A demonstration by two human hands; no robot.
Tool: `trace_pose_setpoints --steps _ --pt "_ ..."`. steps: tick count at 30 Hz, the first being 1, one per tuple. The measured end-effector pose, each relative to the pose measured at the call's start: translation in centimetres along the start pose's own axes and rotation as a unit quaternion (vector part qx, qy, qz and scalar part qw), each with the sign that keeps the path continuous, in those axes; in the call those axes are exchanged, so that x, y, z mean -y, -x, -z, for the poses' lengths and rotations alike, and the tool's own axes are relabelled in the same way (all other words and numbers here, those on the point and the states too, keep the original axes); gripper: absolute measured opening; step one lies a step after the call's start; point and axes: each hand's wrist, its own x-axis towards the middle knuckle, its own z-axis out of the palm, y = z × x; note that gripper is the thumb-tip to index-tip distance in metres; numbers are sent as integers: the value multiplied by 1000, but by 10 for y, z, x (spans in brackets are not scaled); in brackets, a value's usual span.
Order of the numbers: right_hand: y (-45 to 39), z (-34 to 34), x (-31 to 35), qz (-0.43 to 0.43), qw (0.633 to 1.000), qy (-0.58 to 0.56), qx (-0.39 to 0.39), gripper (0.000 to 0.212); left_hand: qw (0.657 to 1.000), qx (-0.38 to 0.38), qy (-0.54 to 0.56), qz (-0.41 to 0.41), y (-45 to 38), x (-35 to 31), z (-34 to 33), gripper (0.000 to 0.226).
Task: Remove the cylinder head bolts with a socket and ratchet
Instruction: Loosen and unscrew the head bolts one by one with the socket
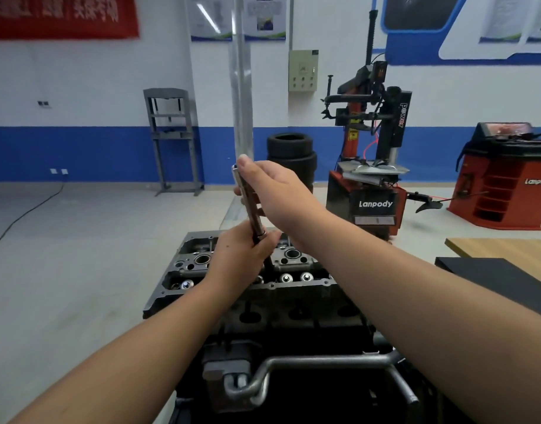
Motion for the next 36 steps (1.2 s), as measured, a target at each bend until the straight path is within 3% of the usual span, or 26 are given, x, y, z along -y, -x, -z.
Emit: trace_pose_setpoints --steps 3,6,9,11,15,17,20,30,36 --pt "-5 -1 4 -9 1000 -28 -5 39 999 23 -32 -16 0 -6 -1 33" --pt "-10 -7 3 -39 991 -128 -19 33 998 13 -53 -31 0 -7 -4 36" --pt "-17 -15 -4 -34 986 -150 -68 33 998 15 -55 -18 -2 -4 -8 35" --pt "-23 -18 -8 -39 981 -154 -114 34 999 47 -17 14 -4 -3 -11 28" --pt "-33 -17 -11 -72 966 -187 -166 34 977 61 176 107 -17 -11 -17 15" --pt "-36 -16 -14 -81 963 -200 -159 33 958 90 244 124 -25 -15 -19 5" --pt "-36 -15 -14 -88 964 -220 -123 28 947 126 260 138 -29 -14 -23 3" --pt "-41 -11 -15 -85 970 -225 -35 36 957 -28 225 181 -25 -18 -44 6" --pt "-42 -6 -16 -80 968 -238 -8 35 965 -124 167 162 -24 -17 -55 30"
